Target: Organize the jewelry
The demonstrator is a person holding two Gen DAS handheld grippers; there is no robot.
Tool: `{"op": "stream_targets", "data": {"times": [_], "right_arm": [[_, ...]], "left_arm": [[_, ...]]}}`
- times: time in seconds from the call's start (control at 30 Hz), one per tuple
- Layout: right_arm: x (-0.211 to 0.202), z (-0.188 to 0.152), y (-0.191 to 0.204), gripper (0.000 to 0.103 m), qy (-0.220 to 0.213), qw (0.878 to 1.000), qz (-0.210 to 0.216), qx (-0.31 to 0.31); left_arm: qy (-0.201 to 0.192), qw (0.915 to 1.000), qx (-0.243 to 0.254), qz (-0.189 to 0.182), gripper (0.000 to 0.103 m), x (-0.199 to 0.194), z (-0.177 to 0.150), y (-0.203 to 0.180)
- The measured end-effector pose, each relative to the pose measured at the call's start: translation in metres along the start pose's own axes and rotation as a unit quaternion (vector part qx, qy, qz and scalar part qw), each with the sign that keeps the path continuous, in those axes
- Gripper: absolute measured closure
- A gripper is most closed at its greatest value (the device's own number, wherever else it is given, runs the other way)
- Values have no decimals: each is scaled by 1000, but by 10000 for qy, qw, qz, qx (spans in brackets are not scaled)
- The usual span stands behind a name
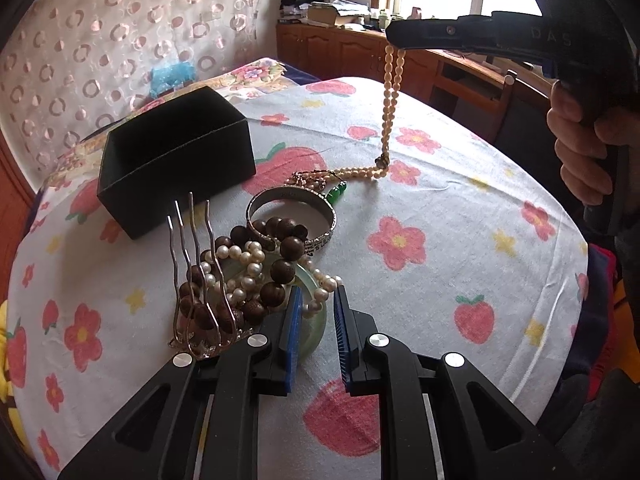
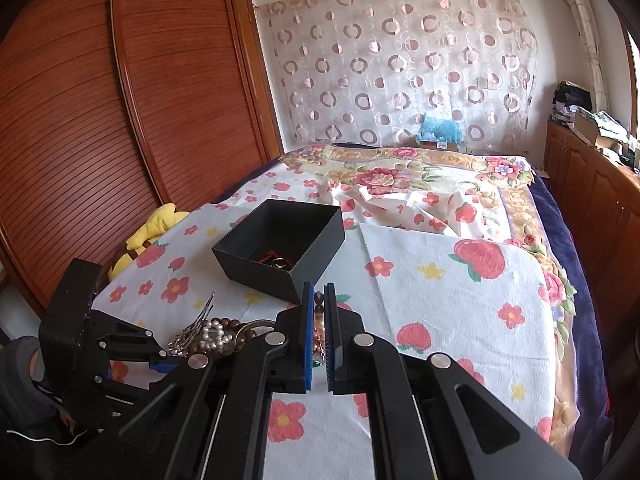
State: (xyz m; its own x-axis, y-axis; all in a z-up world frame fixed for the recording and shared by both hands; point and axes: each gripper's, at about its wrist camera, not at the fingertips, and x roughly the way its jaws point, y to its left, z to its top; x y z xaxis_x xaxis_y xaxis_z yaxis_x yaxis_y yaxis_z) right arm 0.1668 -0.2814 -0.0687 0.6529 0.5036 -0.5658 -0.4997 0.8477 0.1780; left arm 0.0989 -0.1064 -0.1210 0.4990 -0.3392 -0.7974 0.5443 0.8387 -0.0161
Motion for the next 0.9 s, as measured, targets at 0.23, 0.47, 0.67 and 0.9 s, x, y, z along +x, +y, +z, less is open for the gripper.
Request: {"op": "stream_targets", "data": {"times": [0.23,0.47,0.67,0.9], "right_arm": [[0,1,1,97,-2,10000,-1,-1],[-1,0,0,97,-33,10000,6,-15],[-5,-3,0,97,-87,9999,19,-72],[-15,3,3,97,-163,9997,33,-162]], "left_arm": [[-126,9999,-37,-62,95,-4,5,2],[-671,9976,-147,-75,97,-42,17,3],[-1116,9935,-239,22,97,-77,36,11],[-1461,9887,-315,91,97,-104,51,21]]}}
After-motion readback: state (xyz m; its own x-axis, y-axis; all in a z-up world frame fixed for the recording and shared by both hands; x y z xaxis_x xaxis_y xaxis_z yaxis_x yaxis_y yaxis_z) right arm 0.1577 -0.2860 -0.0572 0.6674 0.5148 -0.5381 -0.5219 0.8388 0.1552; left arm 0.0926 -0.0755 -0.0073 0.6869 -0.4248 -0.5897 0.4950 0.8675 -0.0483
